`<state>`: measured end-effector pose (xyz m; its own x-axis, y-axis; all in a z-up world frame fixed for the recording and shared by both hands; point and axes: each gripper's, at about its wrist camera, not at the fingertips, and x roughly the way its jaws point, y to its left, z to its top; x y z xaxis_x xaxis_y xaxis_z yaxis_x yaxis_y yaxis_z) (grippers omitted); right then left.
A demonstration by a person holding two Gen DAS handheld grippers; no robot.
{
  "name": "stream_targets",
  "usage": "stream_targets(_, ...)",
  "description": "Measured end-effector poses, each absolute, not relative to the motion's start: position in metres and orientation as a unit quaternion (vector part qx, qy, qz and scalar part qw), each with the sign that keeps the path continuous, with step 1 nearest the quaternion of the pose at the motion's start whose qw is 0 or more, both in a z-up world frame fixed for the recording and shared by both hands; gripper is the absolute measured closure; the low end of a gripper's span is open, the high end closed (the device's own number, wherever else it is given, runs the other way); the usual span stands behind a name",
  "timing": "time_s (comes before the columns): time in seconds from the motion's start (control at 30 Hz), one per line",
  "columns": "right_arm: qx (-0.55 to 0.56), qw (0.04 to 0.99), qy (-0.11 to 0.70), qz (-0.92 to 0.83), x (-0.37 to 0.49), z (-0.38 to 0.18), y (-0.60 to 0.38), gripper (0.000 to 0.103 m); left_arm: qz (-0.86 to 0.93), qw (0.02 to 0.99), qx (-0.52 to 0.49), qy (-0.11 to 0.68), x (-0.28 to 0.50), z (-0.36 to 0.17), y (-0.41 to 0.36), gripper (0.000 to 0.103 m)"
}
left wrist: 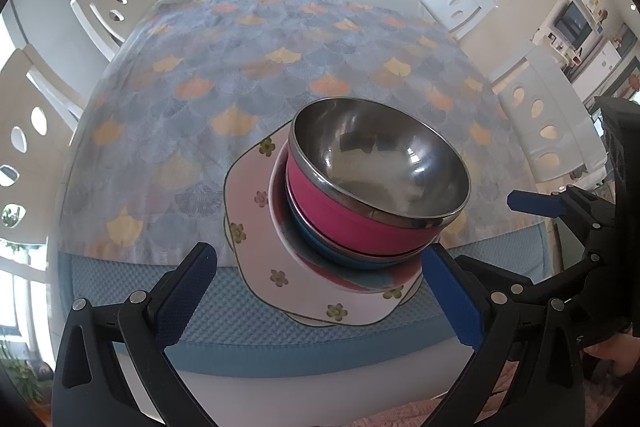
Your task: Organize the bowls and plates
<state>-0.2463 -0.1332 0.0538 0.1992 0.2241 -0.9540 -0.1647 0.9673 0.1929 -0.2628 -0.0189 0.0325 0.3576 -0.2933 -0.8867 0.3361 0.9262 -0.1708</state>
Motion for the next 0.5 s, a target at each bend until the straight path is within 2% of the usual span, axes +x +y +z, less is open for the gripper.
stream_targets(0.5,0.028,0.77,0.625,0.124,-0.2446,0.051,-0.1341,0.0,-0.189,0.823,0.026,0.534,-0.2612,0.0317,-0.021,0.001)
